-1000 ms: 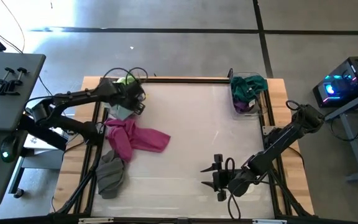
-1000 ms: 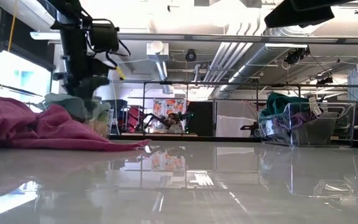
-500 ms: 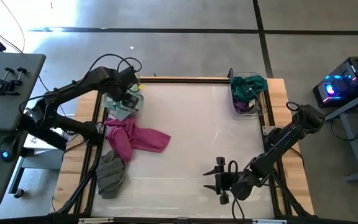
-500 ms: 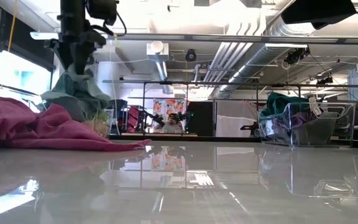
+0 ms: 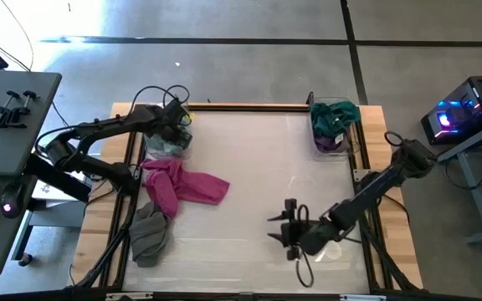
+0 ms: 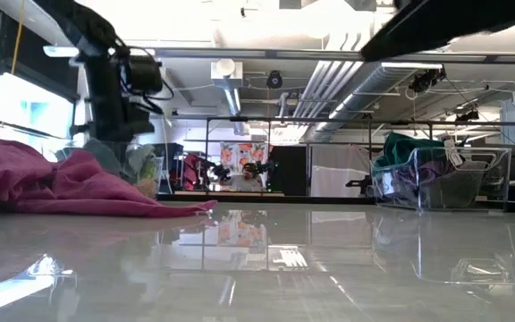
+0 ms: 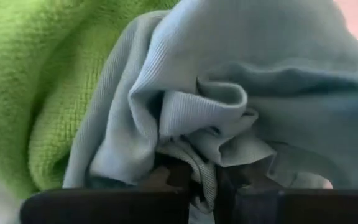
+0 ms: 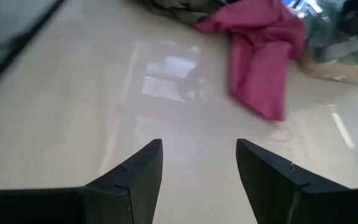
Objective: Sort towels by color in basket
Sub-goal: Put the light blue towel into the left transparent bin
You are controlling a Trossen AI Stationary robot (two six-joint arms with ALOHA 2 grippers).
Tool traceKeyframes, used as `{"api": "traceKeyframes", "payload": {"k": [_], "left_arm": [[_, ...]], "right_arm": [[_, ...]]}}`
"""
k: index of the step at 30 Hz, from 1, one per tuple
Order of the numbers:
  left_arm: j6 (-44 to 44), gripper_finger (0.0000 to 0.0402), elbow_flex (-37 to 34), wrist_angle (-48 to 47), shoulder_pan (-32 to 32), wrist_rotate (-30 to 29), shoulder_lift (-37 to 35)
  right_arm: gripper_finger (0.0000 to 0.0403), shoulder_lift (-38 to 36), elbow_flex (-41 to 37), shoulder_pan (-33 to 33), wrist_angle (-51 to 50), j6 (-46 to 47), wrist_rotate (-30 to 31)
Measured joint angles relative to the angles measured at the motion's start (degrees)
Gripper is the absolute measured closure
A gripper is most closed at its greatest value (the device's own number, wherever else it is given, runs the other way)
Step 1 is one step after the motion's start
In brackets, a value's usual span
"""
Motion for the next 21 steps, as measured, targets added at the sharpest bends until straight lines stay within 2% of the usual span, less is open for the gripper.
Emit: {"api": "traceKeyframes", "payload": {"k": [4,9,12,15,21], "left_arm": [[0.82,0.0375,-1.67,2.44,-0.42,0.56,0.71],[1.82,0.0288,-1.11,-0.29,-1.20,1.73,0.81],[-1.96,0.0229,0.96,-5.21,-1.22,2.50,0.83],[-5.02,0.0187,4.09,-11.46,-1.23,7.25,0.83],[-8.92,0.0169,12.65,-24.22,-2.99,8.72,0.81]], "right_arm": [[0.0203,0.00,0.00,-3.84,0.00,-4.28,0.01],[0.0203,0.00,0.00,-6.23,-1.57,-4.75,-1.62],[0.0203,0.00,0.00,-5.99,-3.46,-3.32,-1.81],[0.0203,0.00,0.00,-5.14,-5.01,-3.93,-2.06],[0.0203,-0.46,0.00,-4.18,-10.42,-4.35,-2.09]]}}
